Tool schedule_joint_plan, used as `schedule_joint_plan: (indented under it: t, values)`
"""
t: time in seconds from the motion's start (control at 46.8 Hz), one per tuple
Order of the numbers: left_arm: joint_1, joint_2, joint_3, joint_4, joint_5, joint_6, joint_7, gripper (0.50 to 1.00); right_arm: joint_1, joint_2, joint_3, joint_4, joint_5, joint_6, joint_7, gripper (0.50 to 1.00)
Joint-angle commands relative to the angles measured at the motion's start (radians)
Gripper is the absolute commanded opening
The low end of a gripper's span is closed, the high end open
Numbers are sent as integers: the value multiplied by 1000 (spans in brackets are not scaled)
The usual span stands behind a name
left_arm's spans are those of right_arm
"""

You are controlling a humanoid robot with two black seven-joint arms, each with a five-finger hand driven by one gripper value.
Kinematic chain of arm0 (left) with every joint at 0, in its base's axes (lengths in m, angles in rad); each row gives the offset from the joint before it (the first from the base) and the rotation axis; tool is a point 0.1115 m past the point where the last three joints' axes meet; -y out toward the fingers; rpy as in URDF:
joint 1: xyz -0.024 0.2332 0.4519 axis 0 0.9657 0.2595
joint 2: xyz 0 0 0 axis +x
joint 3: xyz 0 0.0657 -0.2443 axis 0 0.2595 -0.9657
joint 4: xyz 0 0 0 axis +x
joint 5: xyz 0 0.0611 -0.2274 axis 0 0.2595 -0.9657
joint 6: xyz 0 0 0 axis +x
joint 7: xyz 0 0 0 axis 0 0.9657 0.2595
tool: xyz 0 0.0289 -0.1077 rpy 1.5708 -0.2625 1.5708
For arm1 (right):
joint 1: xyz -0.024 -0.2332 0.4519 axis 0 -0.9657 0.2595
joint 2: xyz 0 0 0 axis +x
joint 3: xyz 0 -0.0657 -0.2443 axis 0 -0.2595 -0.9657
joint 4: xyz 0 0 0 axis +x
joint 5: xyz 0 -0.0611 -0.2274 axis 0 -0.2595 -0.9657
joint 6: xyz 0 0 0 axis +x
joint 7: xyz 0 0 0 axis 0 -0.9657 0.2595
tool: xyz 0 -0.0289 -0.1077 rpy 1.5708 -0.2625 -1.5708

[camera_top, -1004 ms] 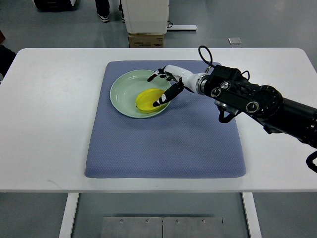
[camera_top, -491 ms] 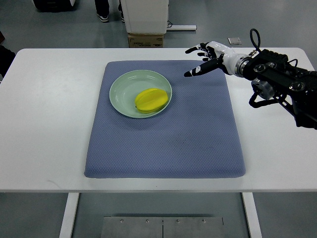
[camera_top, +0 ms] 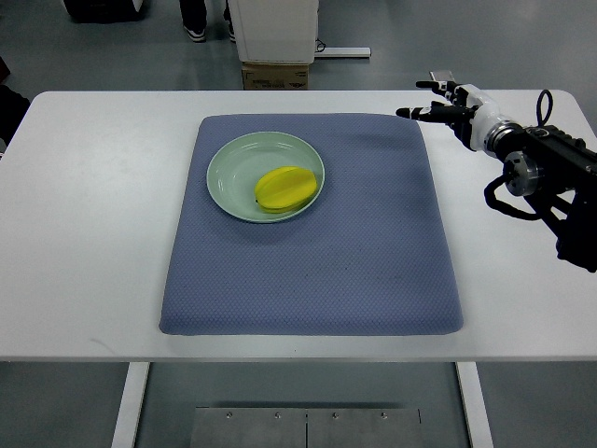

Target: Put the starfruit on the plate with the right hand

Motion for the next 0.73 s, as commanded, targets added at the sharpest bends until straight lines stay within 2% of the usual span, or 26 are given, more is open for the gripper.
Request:
schedule_joint_plan:
  t: [0.0,0.128,0.705]
  values:
    - [0,0,1,-1,0,0,0,1000,-9,-2,33,-1,24,-38,2,1000]
    - [0,0,-1,-1,0,0,0,1000,-37,-3,94,-1,41,-70,5,1000]
    - [0,0,-1,0,0,0,0,1000,-83,-17,131,8,41,-61,1,1000]
